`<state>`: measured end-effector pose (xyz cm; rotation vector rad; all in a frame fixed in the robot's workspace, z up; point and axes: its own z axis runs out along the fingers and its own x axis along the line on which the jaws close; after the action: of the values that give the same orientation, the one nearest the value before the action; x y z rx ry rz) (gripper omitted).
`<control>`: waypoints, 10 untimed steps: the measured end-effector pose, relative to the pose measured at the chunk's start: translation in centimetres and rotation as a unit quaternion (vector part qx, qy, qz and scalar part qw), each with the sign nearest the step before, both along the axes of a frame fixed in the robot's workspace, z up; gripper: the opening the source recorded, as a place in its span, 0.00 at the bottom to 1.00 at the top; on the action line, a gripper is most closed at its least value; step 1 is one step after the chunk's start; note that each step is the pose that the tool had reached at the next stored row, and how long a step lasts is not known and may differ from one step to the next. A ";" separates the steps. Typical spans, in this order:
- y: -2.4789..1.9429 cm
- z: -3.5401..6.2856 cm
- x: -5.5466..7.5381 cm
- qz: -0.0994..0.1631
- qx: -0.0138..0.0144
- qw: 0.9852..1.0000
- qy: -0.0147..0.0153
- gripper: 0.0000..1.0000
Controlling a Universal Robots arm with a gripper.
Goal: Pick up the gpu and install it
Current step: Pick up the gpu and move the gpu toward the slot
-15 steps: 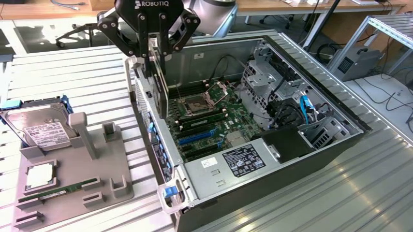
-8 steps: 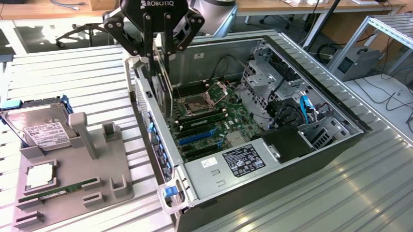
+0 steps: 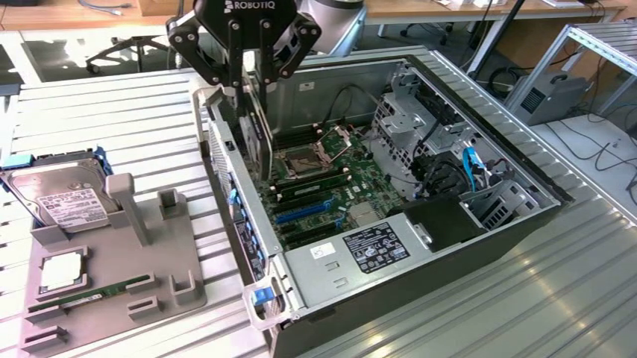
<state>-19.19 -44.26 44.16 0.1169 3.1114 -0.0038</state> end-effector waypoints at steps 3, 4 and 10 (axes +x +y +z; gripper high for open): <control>0.00 0.00 0.3 0.000 0.000 1.000 0.000 0.27; 0.00 0.00 0.3 0.000 0.000 1.000 0.000 0.27; 0.00 0.00 0.8 0.000 0.000 1.000 0.000 0.27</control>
<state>-18.34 -44.26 44.16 0.1169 3.1114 -0.0039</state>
